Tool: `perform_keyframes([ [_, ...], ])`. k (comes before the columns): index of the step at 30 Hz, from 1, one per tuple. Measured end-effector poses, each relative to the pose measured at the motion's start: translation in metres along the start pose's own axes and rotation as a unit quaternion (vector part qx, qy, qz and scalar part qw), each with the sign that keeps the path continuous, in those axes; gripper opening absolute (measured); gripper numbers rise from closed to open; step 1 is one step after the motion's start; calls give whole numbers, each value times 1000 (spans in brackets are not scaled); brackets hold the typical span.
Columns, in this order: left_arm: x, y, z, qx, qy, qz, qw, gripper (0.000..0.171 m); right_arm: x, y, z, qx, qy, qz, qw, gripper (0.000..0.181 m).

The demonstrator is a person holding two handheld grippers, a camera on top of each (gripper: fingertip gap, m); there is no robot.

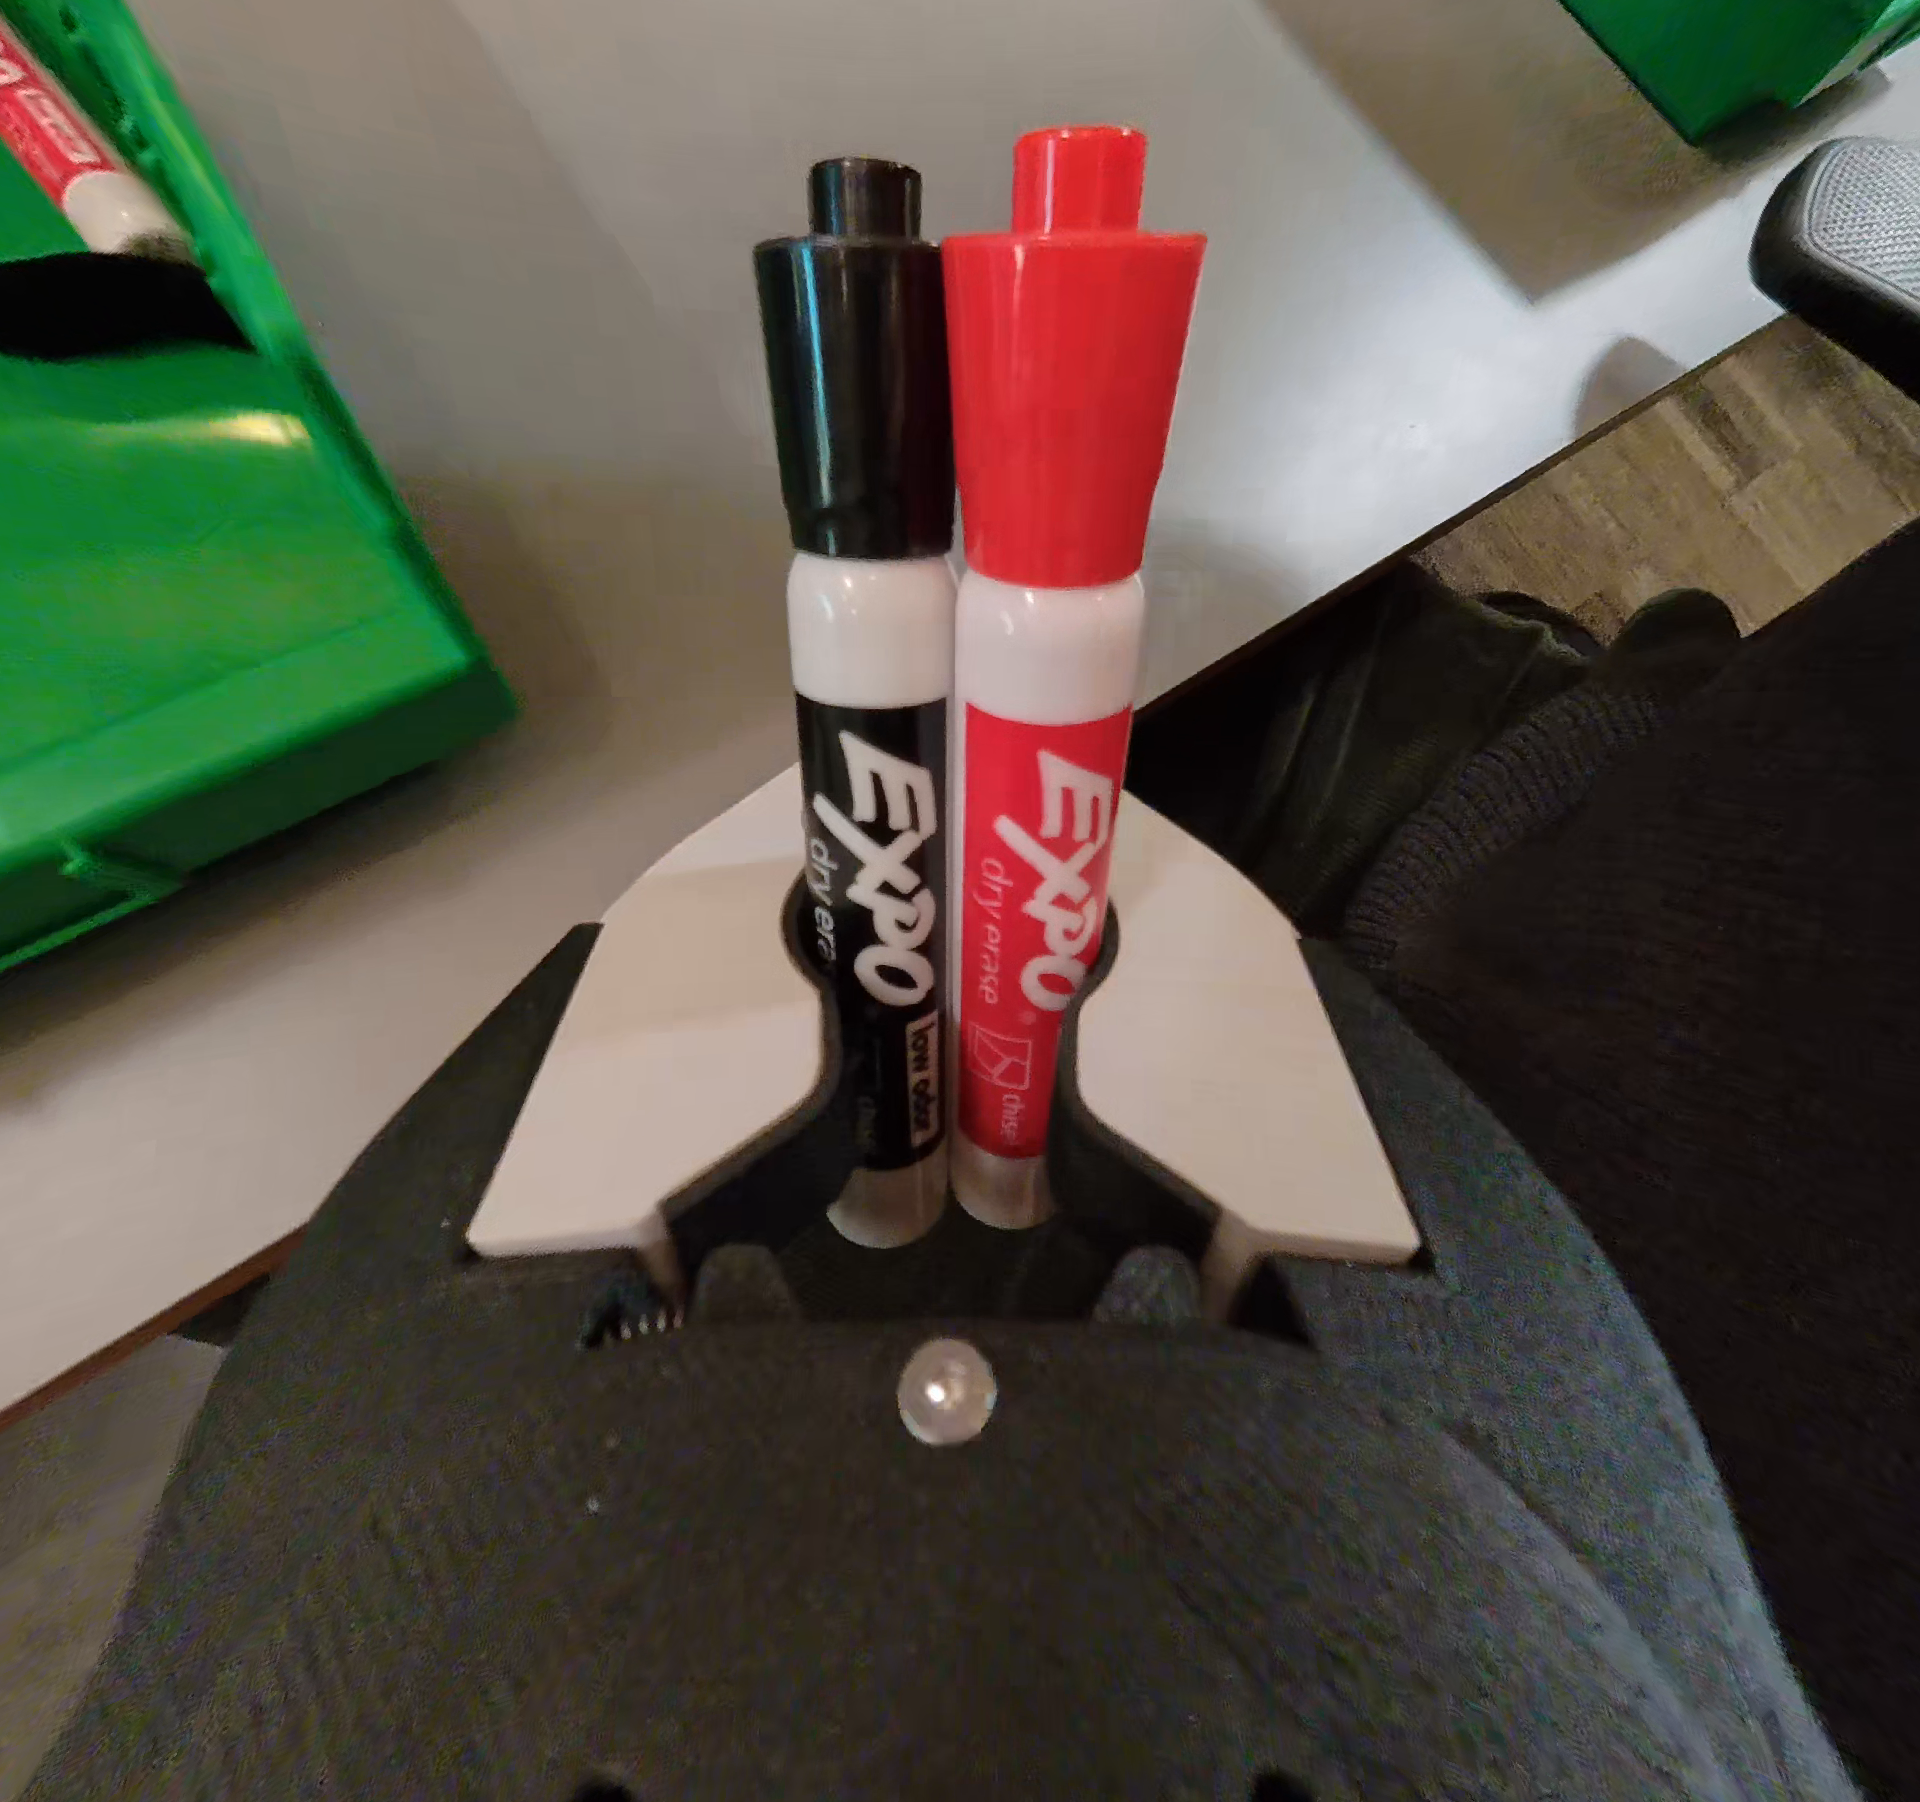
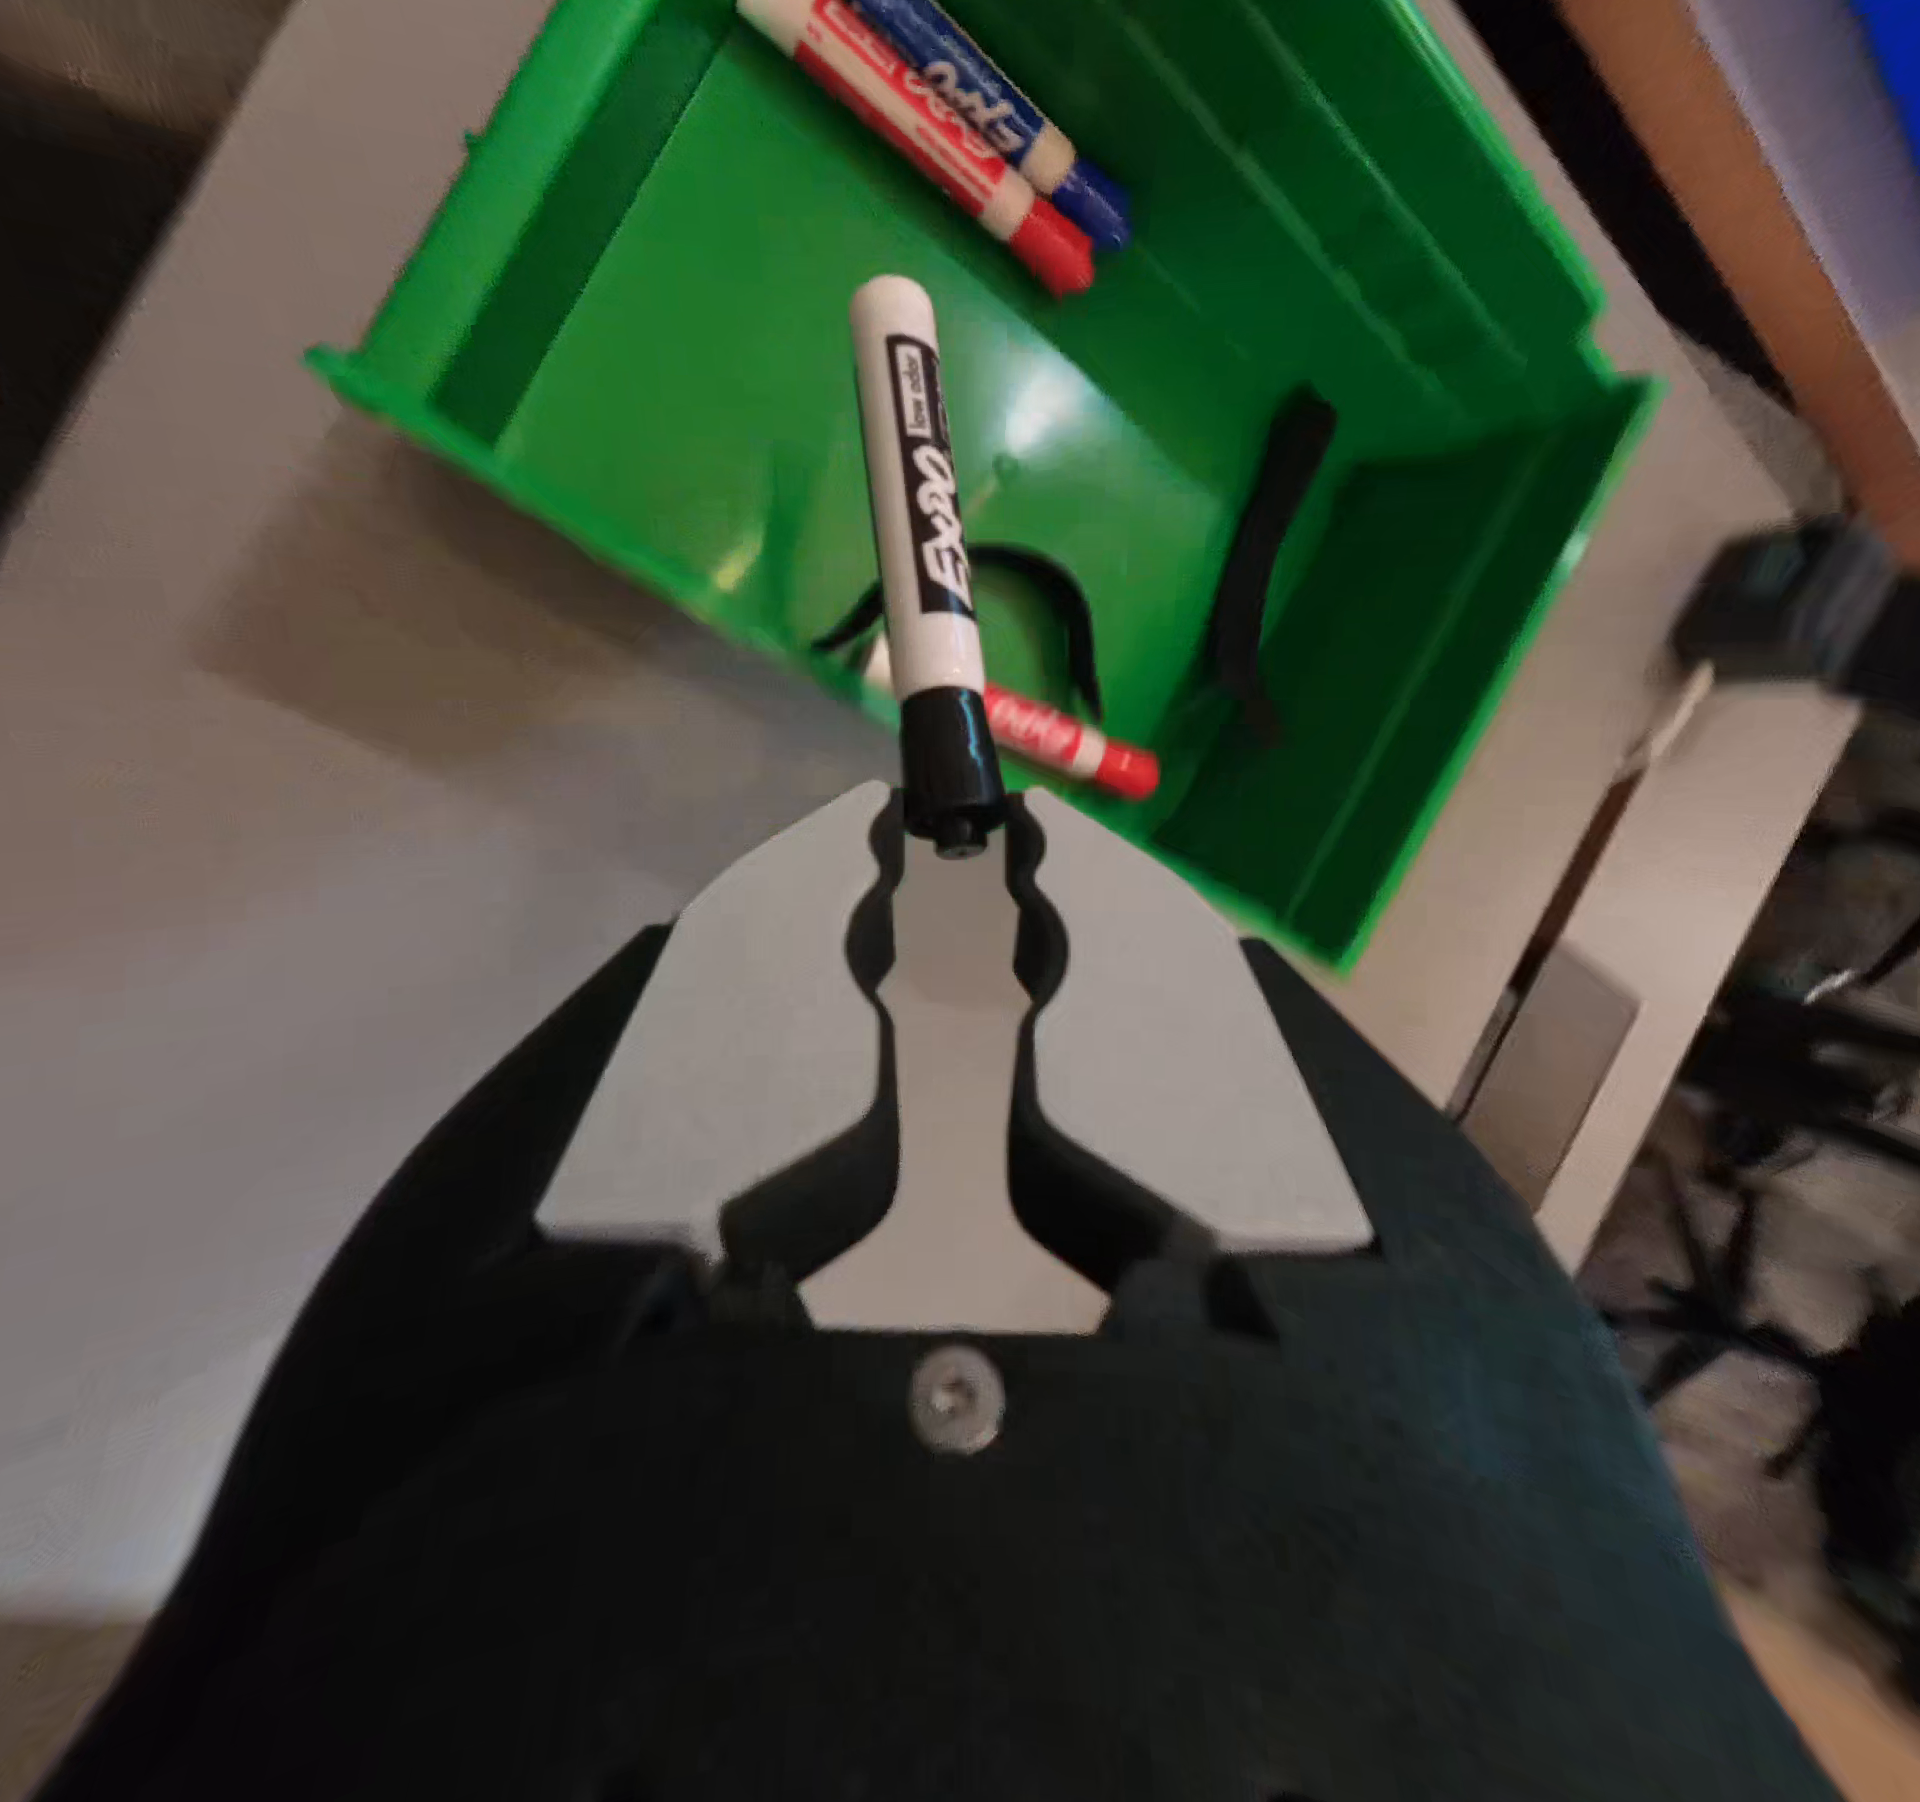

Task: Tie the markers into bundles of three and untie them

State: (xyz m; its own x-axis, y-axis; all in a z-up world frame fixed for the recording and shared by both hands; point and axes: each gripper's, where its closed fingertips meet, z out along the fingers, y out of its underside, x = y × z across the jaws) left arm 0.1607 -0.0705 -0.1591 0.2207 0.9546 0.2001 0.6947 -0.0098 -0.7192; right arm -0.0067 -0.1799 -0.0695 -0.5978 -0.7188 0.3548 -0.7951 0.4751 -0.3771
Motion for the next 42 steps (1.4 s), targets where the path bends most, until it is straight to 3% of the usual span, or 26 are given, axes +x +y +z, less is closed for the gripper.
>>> perform_keyframes([
  [5,5,-5,18,-30,-1,36,999,43,-62,68,-79,108,59,182,976,19],
  [11,8,-16,48,-99,-22,119,988,43,-152,137,-116,146,132,279,940,18],
  [15,14,-27,69,-138,-41,174,974,44,-208,147,-121,187,144,299,925,19],
  [22,44,-32,103,-200,-22,268,942,44,-259,140,-144,104,225,258,934,19],
  [31,78,-25,112,-241,41,310,919,43,-277,121,-133,-36,295,128,946,19],
  [36,92,-20,112,-245,62,320,913,43,-279,111,-125,-56,293,82,951,19],
  [42,101,-6,111,-261,71,340,901,44,-289,109,-119,-30,254,56,965,19],
])
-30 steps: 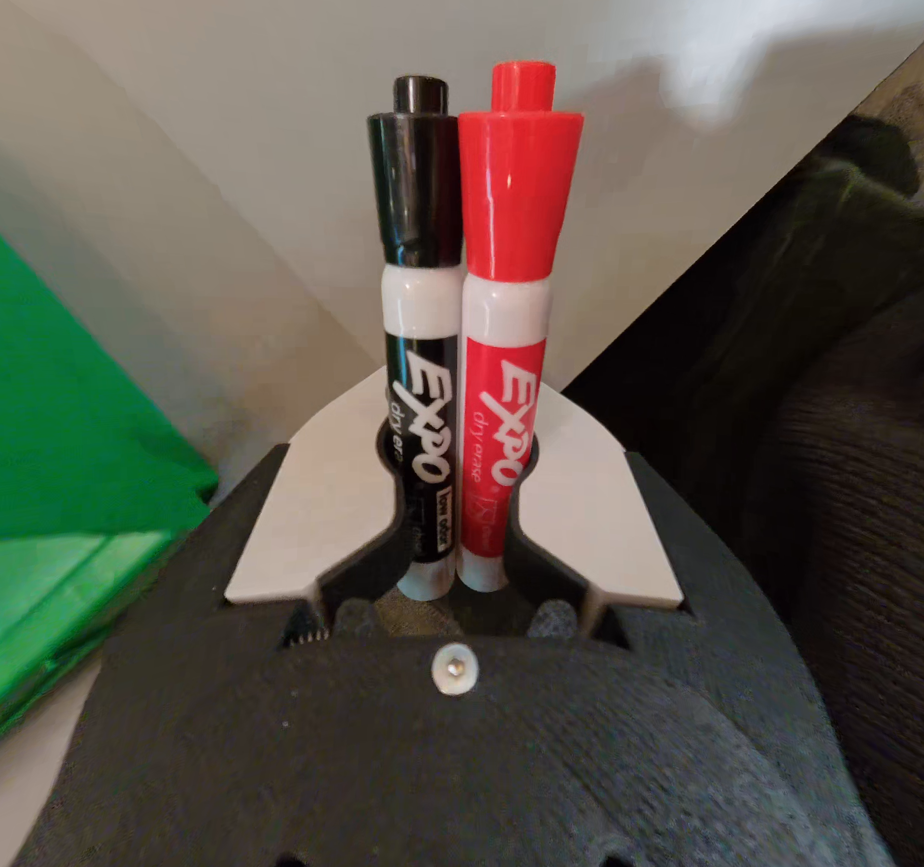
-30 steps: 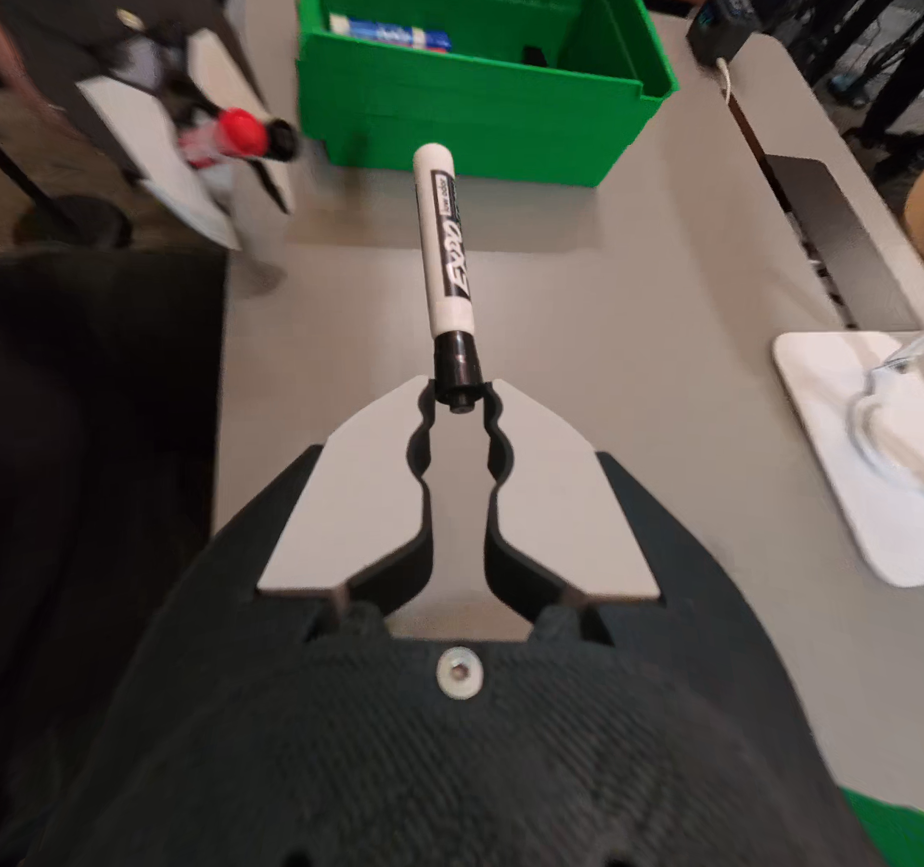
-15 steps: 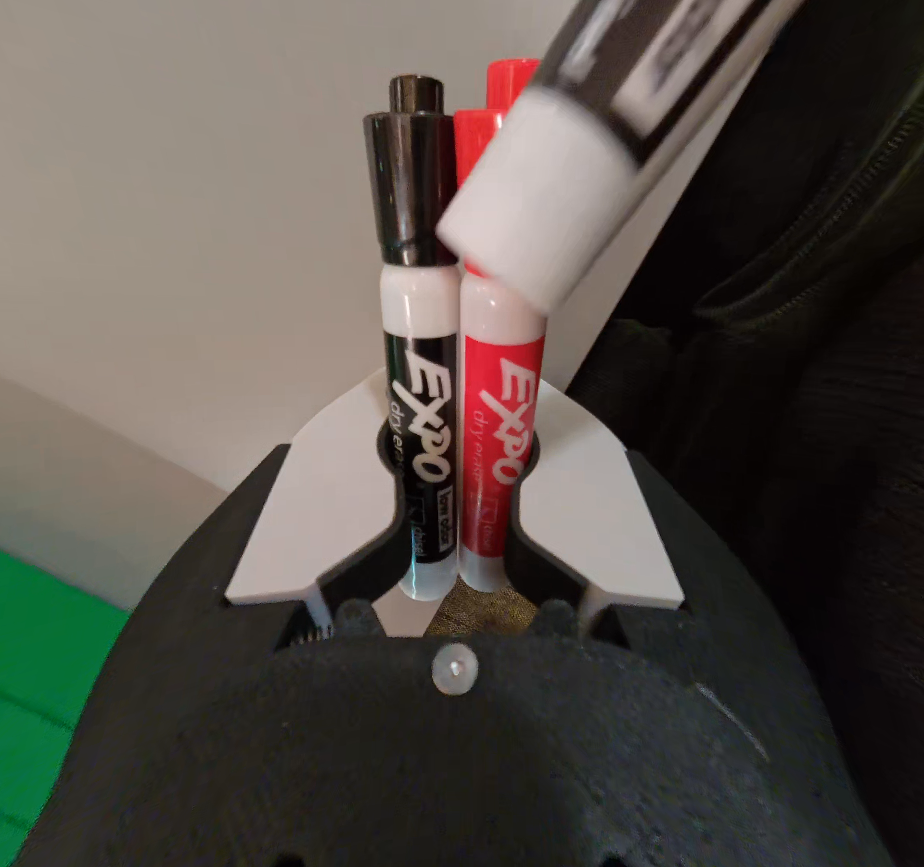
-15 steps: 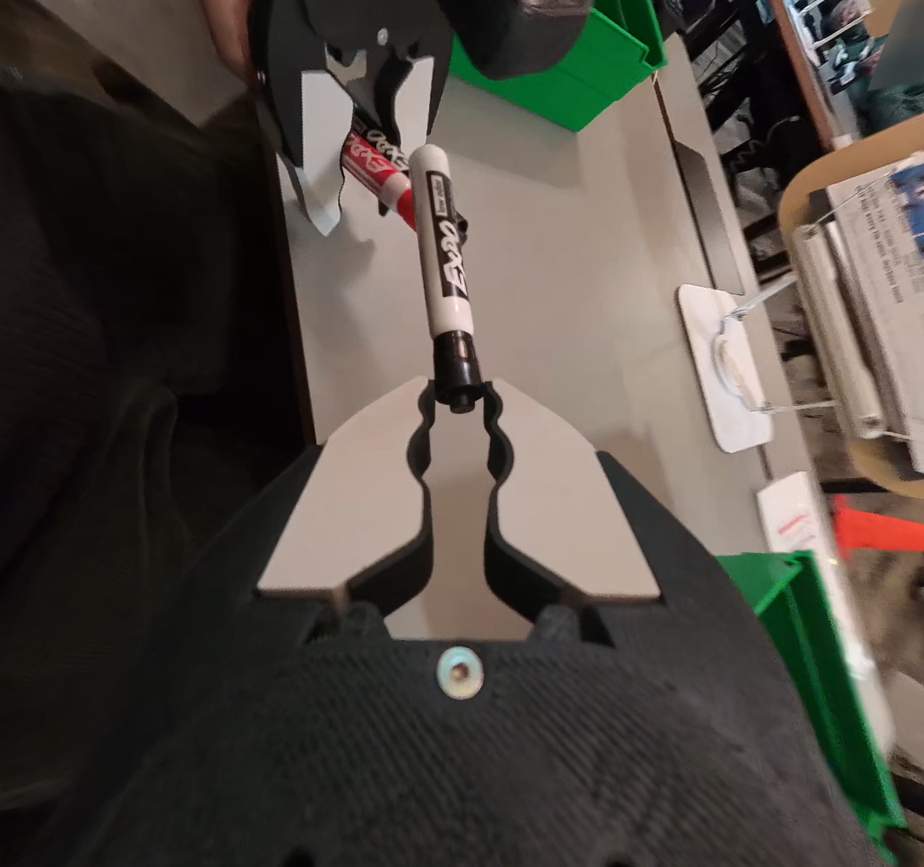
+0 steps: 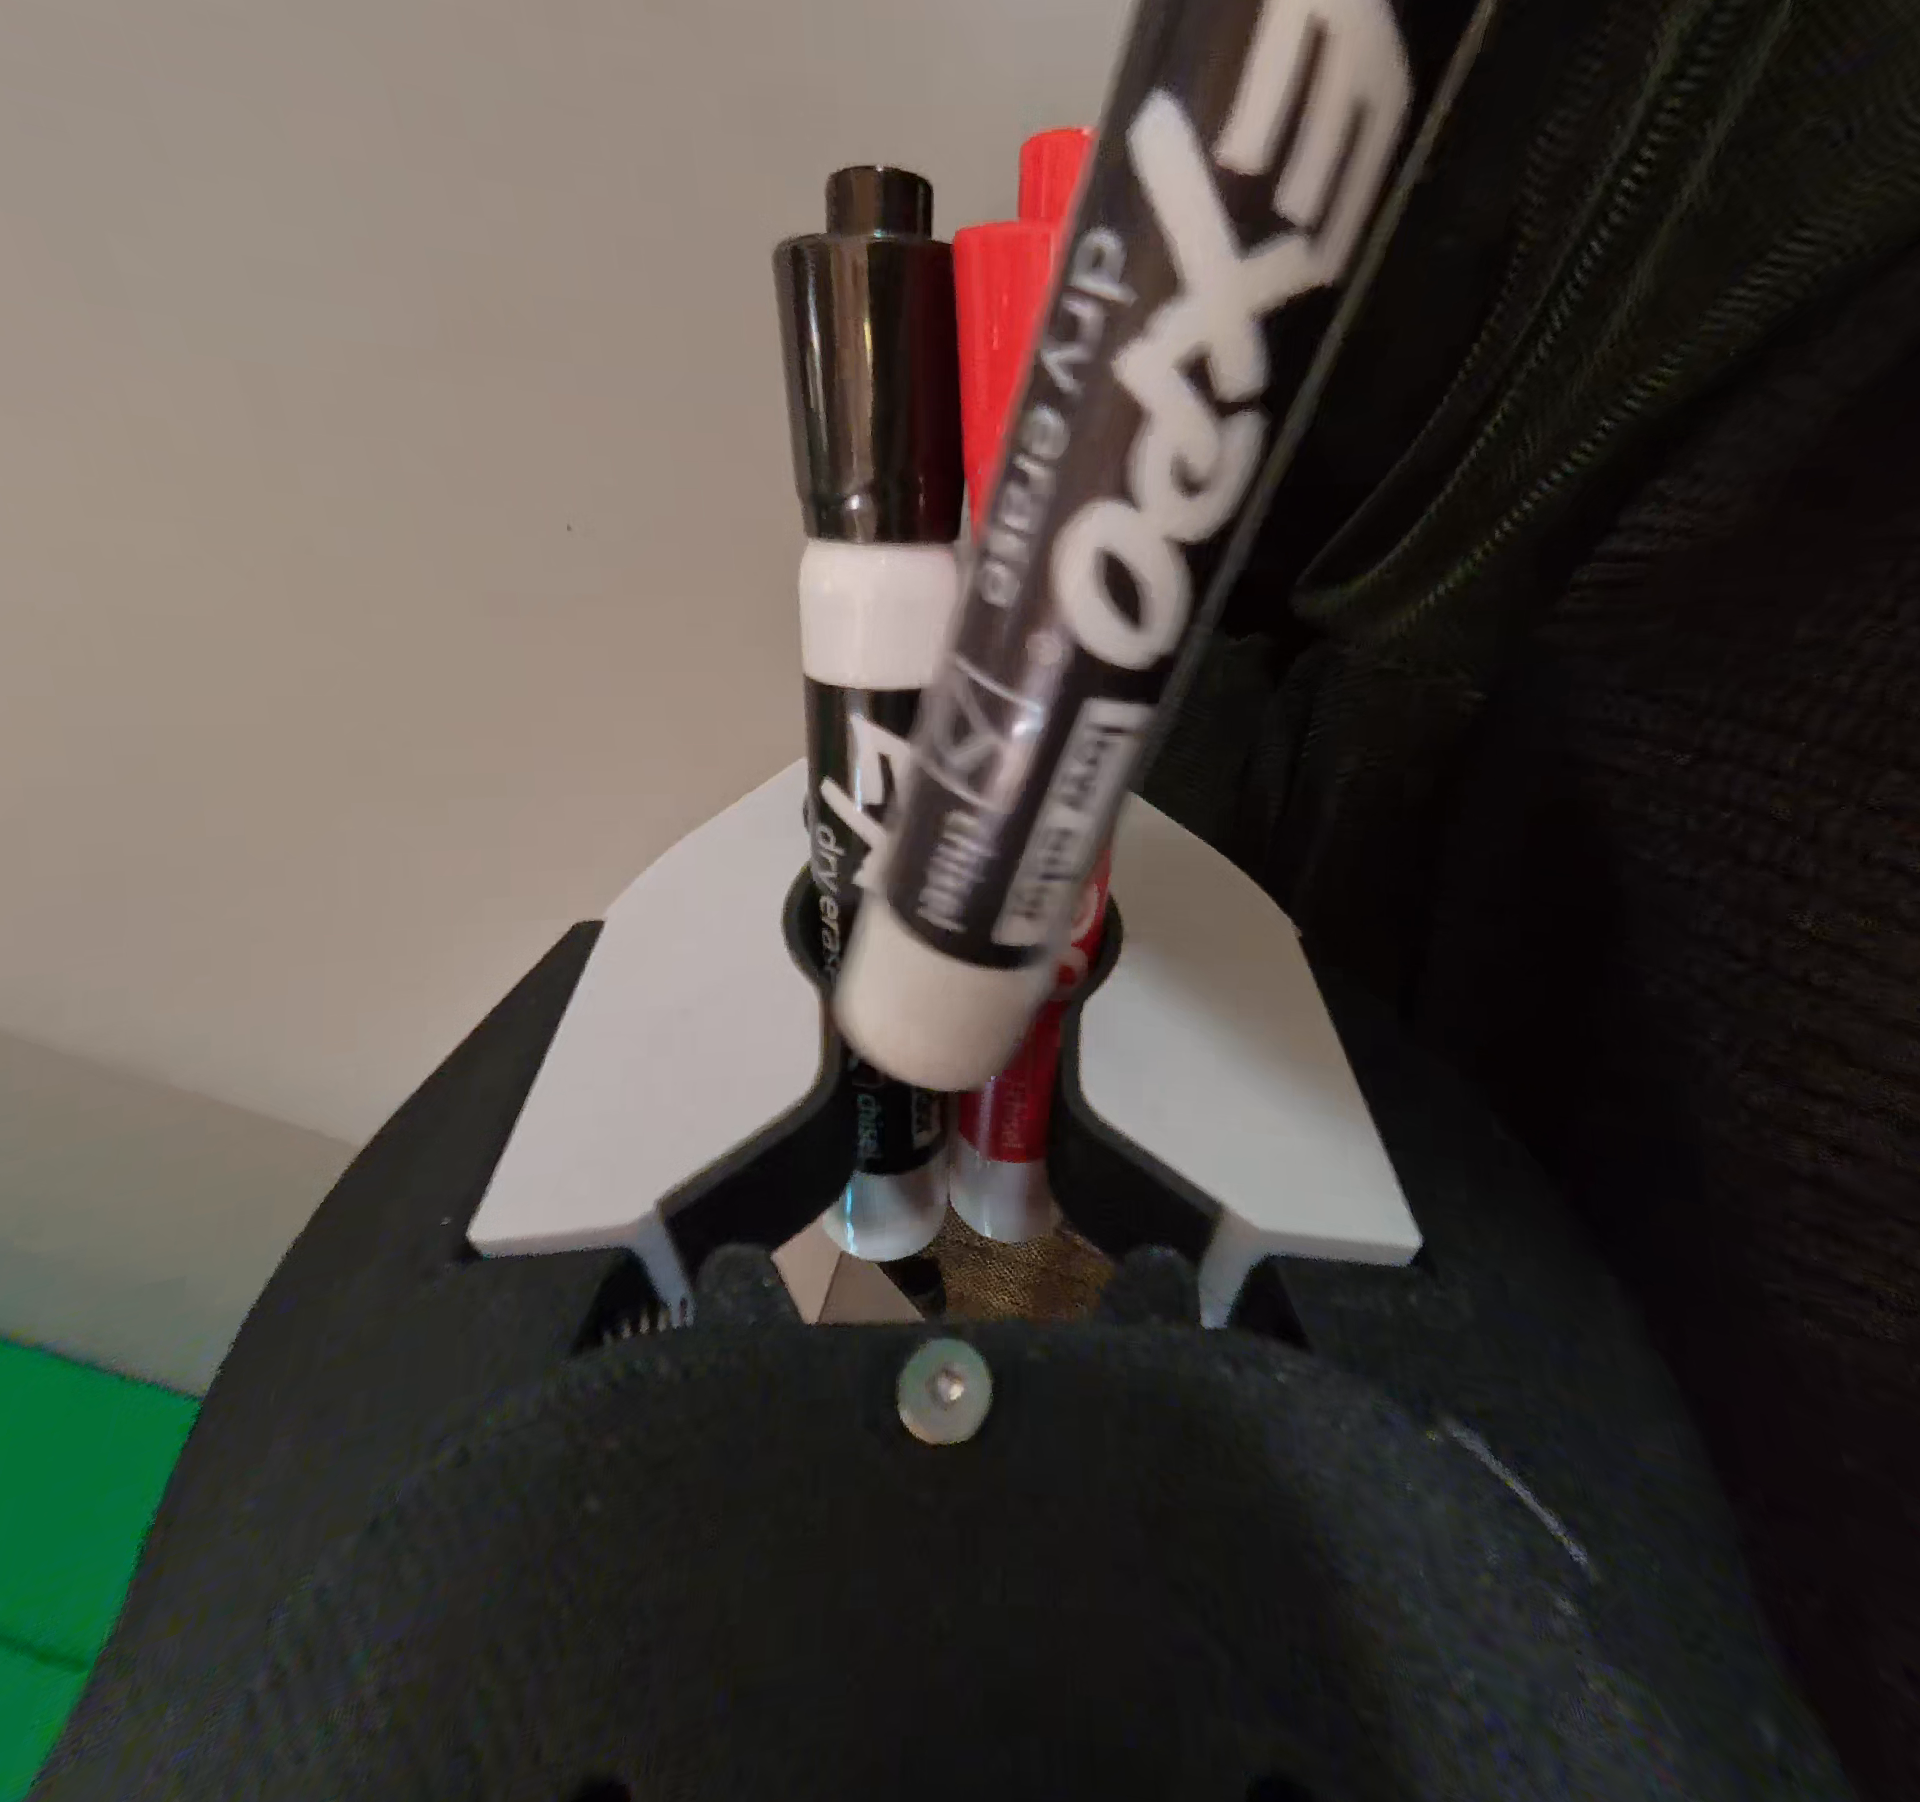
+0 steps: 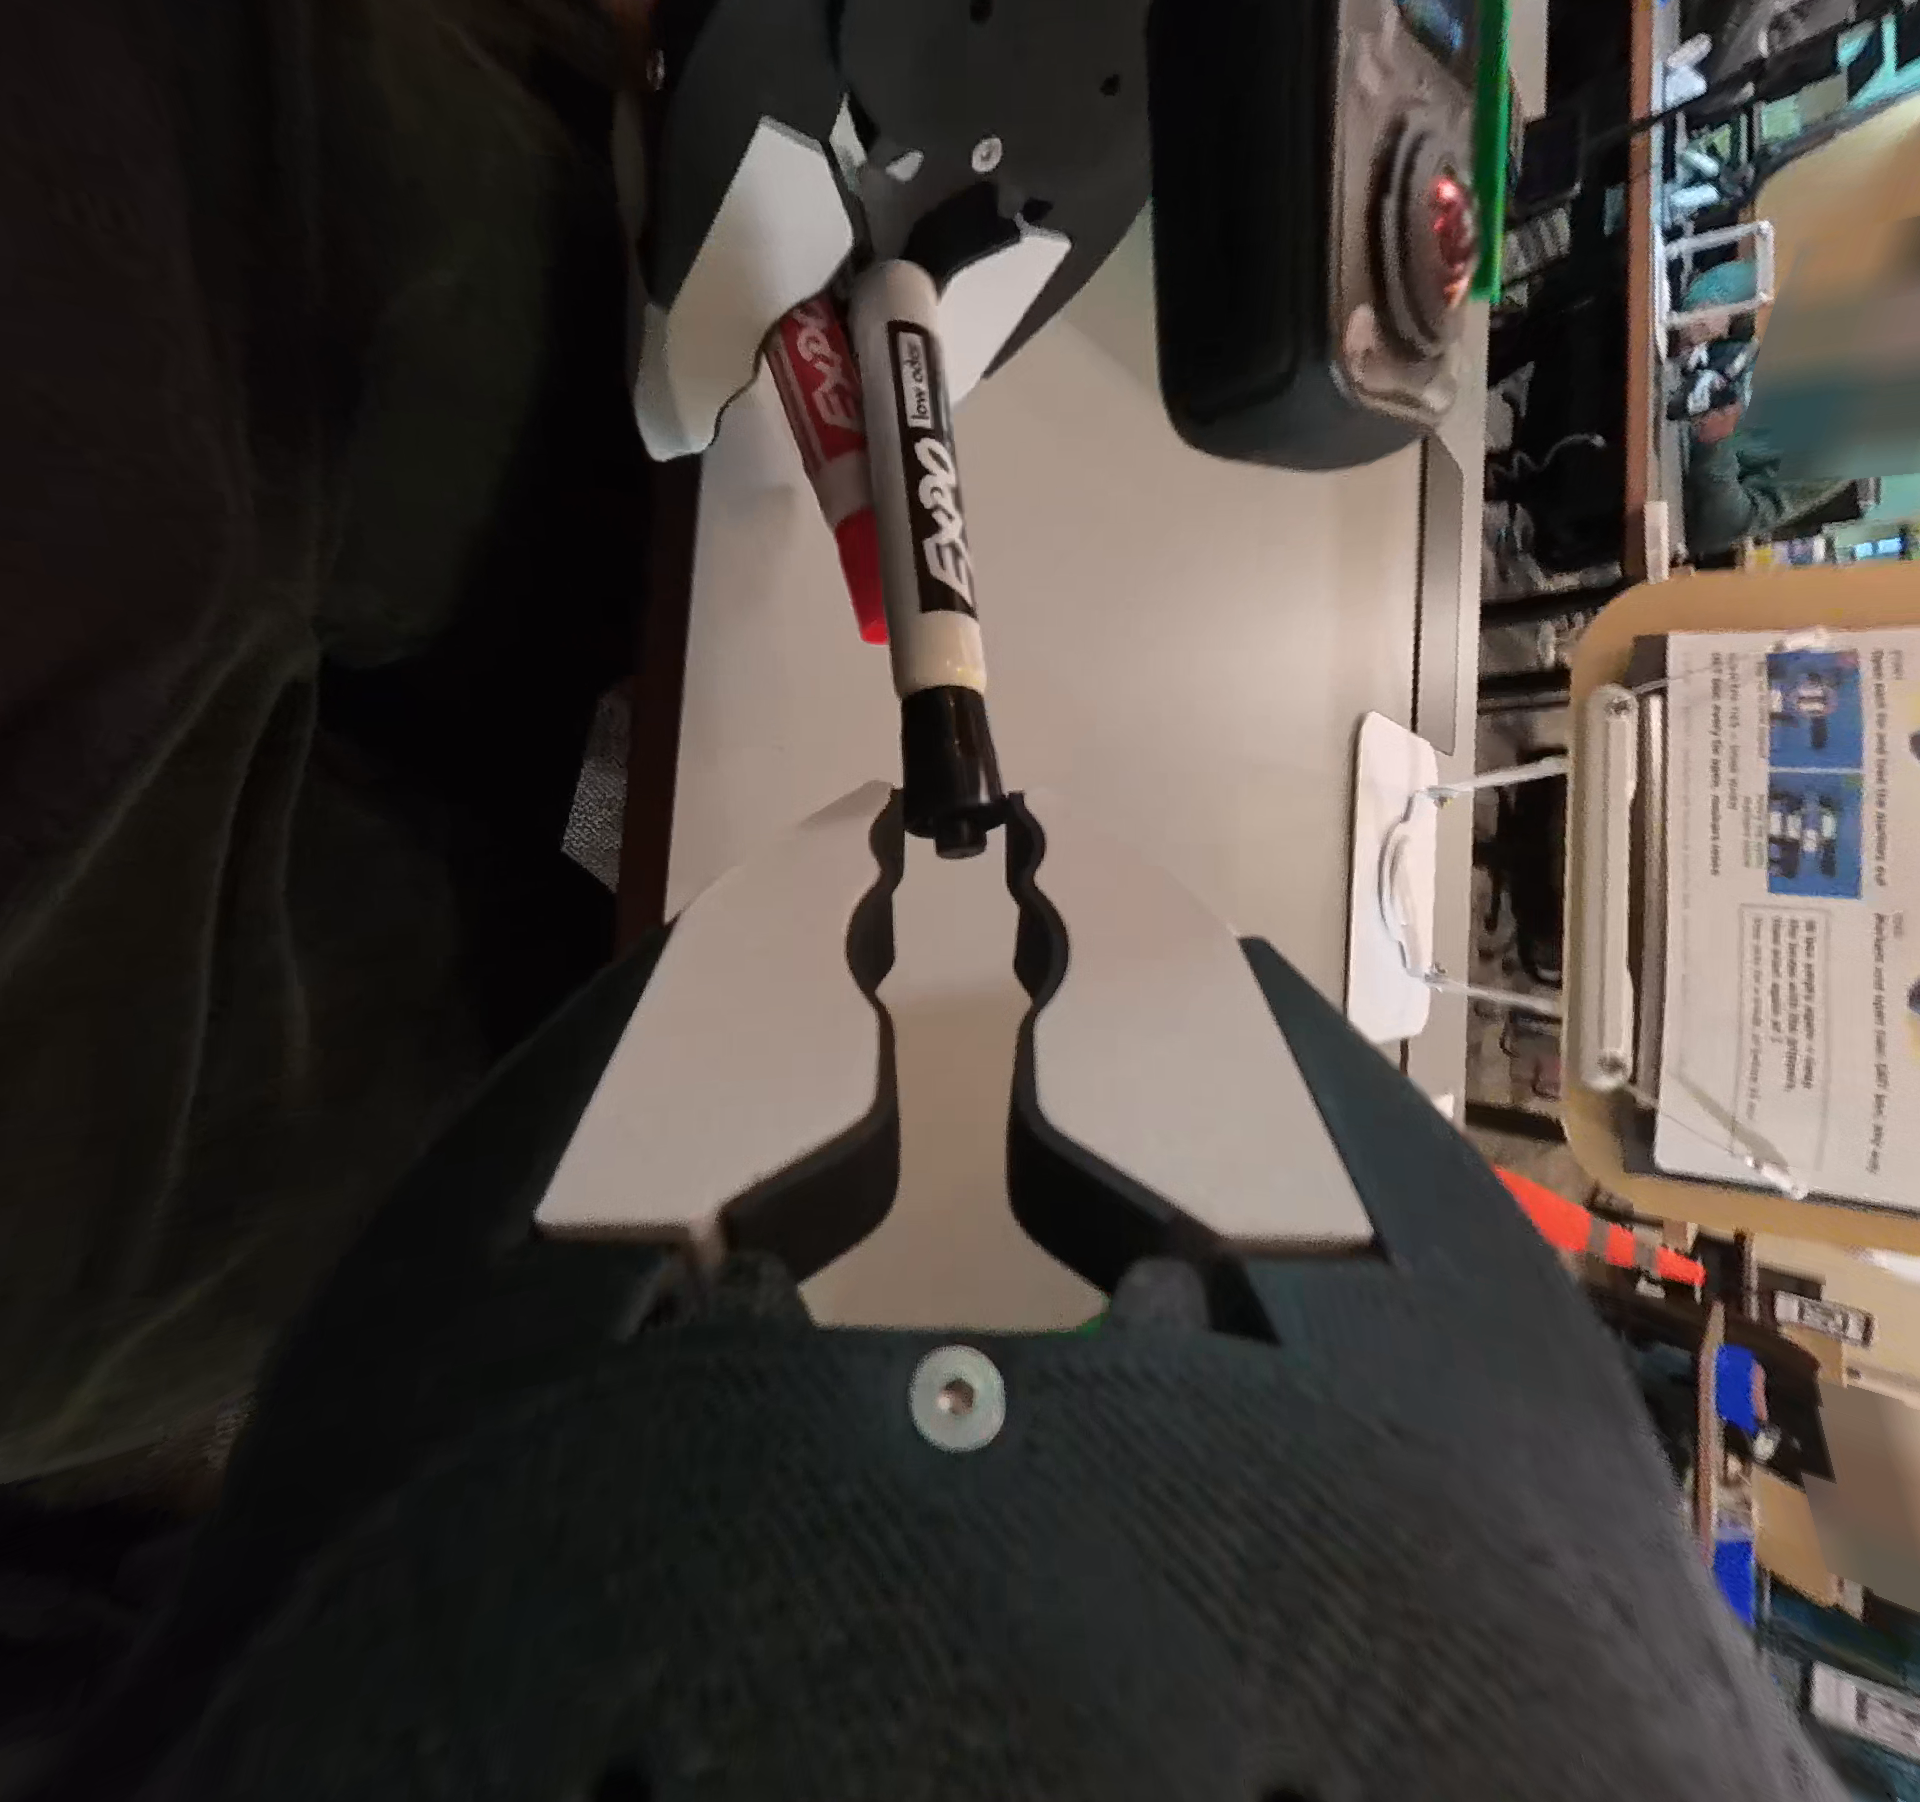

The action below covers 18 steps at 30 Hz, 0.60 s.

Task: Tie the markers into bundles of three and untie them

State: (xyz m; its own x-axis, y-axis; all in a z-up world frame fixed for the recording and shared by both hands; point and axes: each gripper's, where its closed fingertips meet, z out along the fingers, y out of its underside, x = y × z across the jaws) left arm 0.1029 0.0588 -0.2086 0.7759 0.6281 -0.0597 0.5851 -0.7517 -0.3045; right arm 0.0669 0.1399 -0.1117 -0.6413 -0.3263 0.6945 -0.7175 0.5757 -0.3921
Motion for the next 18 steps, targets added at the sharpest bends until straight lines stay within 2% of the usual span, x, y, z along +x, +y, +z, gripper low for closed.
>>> perform_keyframes([
  [4,8,1,0,-2,6,3,1000,43,-2,-5,-6,20,-6,-32,999,19],
  [11,26,-3,1,2,22,9,1000,44,-11,-13,5,30,-26,-57,998,19],
  [16,29,-1,3,1,24,0,1000,43,-15,-18,16,45,-38,-31,998,20],
  [18,26,1,3,1,20,-8,1000,44,-12,-14,21,44,-33,-6,998,36],
])
